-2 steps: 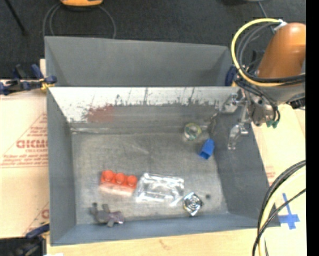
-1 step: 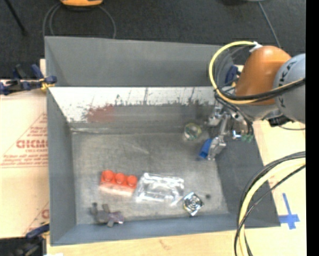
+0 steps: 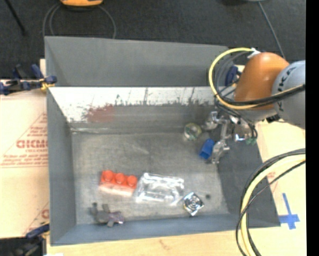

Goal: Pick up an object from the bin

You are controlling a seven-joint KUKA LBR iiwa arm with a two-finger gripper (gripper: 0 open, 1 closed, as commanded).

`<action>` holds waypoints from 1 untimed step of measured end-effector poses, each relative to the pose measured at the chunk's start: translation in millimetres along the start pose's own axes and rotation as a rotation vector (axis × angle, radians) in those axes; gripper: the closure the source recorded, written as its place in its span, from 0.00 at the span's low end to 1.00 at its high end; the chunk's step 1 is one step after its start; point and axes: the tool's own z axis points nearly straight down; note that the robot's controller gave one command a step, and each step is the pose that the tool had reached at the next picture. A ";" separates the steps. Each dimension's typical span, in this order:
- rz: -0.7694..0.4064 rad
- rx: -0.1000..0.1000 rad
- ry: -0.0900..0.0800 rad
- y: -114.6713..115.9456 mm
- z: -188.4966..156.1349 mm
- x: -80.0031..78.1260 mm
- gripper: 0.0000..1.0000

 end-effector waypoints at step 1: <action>-0.001 0.001 -0.003 -0.2 -1.4 -1.0 1.00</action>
Offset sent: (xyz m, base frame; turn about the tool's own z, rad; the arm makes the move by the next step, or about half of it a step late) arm 0.0000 0.0000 0.0000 0.0000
